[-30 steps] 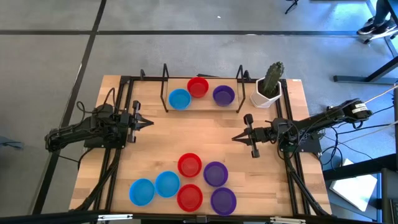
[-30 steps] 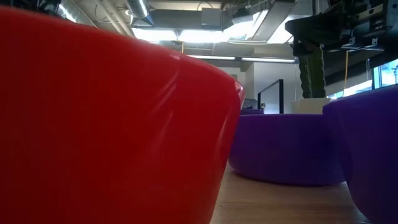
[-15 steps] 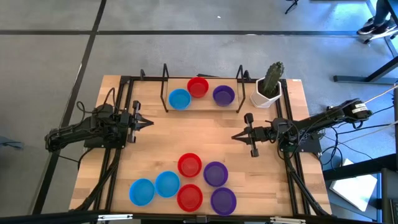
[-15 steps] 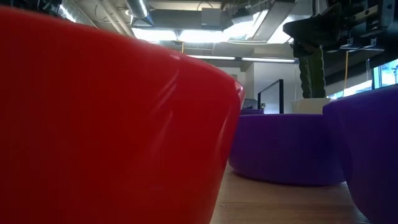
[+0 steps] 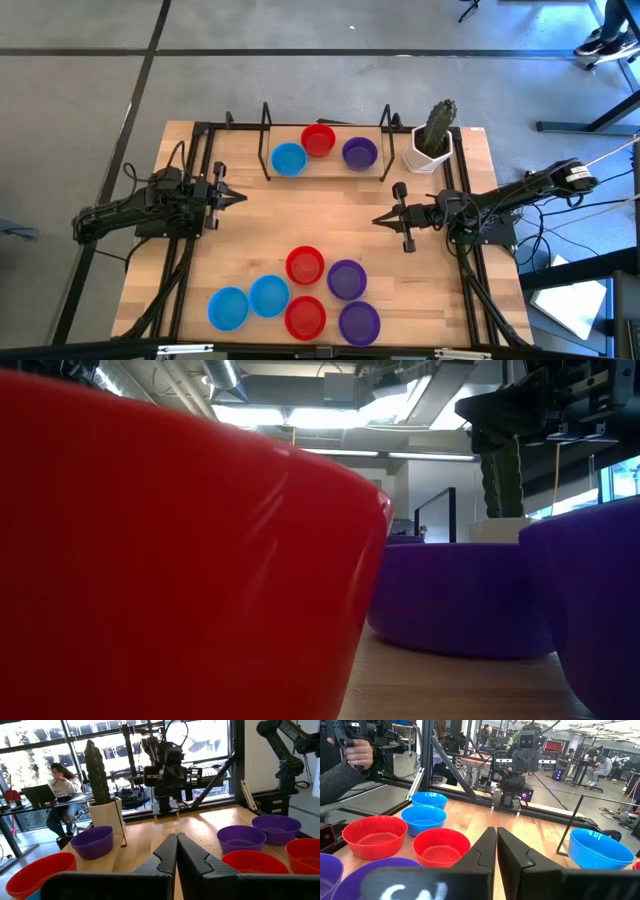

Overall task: Pick & Place Mini bowls
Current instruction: Stack the purple bowl on top of the purple bowl on the shelf

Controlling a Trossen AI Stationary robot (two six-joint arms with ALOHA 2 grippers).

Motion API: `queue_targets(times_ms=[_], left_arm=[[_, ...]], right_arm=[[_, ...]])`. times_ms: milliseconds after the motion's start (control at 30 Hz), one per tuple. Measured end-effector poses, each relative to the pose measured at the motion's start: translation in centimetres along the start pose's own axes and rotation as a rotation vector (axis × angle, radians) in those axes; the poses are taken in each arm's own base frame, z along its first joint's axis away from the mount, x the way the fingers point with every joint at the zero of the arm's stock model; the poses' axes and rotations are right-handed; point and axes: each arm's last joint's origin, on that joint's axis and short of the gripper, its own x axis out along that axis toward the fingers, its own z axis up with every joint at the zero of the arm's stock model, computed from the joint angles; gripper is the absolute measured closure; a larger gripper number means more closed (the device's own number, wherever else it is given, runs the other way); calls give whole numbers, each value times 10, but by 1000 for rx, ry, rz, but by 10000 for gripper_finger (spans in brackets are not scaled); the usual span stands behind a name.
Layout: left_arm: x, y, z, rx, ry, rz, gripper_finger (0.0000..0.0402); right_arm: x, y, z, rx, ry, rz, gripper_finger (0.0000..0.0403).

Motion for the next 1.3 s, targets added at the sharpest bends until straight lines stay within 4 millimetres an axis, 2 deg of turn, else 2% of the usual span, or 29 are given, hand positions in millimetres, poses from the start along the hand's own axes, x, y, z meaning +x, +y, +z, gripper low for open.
queue_targets(times_ms=[267, 433, 667, 1300], left_arm=[[0, 0, 0, 0, 0, 0, 399], [0, 0, 0, 17, 0, 0, 394], [0, 0, 1, 13, -8, 1, 399], [0, 0, 1, 17, -7, 1, 398]], right_arm=[[0, 0, -1, 1, 14, 7, 385], [1, 3, -13, -5, 122, 42, 385], [7, 2, -9, -9, 100, 26, 385], [9, 4, -14, -32, 134, 47, 385]])
